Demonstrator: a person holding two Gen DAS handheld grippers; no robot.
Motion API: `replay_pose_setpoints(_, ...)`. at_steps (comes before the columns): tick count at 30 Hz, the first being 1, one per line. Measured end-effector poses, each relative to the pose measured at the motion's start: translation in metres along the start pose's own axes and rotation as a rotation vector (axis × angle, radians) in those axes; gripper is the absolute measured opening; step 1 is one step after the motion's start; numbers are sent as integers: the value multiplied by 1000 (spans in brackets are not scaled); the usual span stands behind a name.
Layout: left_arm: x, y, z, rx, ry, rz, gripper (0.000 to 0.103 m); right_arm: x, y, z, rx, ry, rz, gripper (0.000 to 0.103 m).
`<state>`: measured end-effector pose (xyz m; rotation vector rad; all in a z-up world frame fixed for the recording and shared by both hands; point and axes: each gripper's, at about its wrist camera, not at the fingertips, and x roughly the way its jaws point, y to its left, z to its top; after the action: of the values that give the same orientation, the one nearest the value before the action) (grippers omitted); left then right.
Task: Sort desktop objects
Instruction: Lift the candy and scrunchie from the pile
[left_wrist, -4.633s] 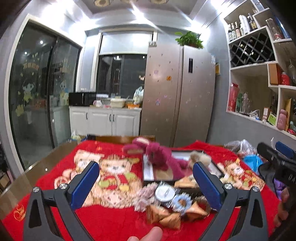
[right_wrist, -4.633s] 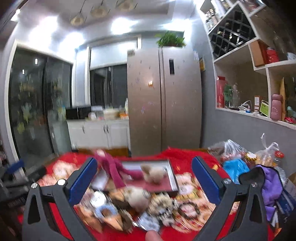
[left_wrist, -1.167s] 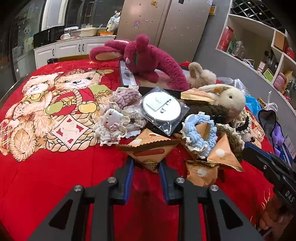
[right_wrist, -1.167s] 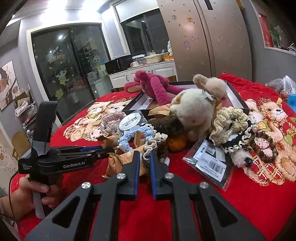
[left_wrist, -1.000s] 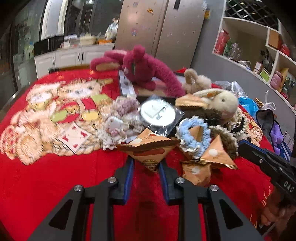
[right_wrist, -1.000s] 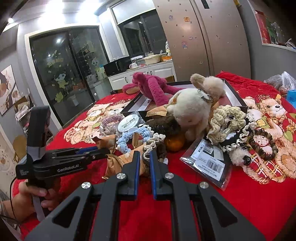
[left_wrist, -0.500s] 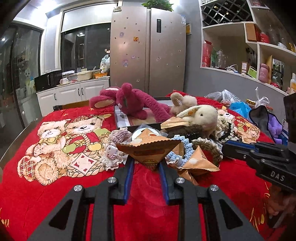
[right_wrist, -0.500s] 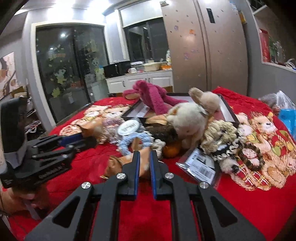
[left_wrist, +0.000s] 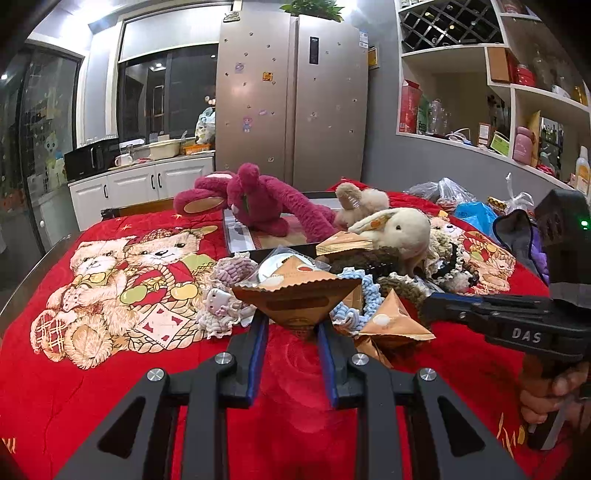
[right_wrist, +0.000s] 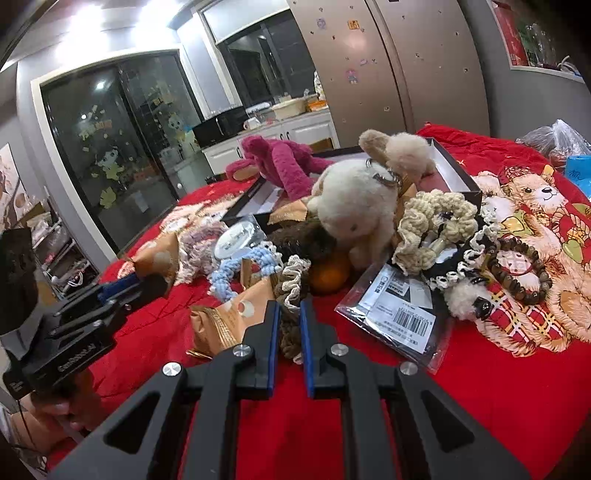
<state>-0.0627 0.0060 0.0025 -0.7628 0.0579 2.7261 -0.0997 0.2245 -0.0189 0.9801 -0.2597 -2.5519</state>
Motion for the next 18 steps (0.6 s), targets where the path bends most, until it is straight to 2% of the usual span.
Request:
replay_pose_setpoints(9,4,4,1,-25,18,-12,27,21,-12,-1,65,95,-8,13)
replay_pose_setpoints(13,4,5,0,-27,22,-17,27,26,-17,-2,88,114,29,25)
replay_pose_setpoints(17,3,3,0,-22,19,-21,27,29,-21,-3,114,124,25,26)
replay_pose_setpoints(18,3,3,0,-20,19,-22,27,30,-23,-3,129,128,16,21)
